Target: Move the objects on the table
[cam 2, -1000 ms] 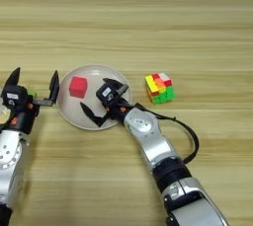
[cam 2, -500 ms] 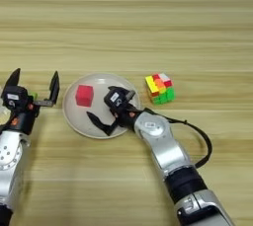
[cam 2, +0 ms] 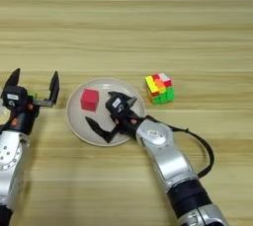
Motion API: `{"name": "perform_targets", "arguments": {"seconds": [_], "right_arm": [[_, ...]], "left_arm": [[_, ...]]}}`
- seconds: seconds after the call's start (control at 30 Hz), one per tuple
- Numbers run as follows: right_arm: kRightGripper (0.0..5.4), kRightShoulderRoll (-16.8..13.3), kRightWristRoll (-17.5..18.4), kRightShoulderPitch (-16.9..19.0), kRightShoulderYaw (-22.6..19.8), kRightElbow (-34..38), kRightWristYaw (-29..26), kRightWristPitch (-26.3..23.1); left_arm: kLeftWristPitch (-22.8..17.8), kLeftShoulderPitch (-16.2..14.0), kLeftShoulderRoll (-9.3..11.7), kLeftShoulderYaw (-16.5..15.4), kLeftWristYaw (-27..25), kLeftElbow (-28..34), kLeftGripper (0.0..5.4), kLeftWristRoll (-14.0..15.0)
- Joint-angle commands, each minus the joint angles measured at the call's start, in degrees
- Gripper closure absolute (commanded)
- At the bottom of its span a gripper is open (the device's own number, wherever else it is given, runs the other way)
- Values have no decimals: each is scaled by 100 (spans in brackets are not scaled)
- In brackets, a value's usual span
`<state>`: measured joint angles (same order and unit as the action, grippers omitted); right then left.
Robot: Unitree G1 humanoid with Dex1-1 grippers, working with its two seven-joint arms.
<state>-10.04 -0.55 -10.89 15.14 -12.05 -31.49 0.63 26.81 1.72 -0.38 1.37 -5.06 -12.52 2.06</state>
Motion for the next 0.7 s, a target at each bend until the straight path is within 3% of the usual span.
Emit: {"name": "perform_targets", "arguments": {"seconds": [0.03,0.2,0.43,0.7], "right_arm": [[4,86,7,-48,-73,125,158,334],[4,111,12,-62,-138,192,320,739],[4,40,58,-92,-222,308,325,796],[4,126,296,-369,-867,141,800,1180]], "left_arm": [[-39,24,40,-7,6,-19,0,-67],[-40,14,48,-20,7,-2,0,-65],[-47,66,69,-46,-14,-64,0,-38],[-34,66,89,-32,-23,-96,0,-106]]}}
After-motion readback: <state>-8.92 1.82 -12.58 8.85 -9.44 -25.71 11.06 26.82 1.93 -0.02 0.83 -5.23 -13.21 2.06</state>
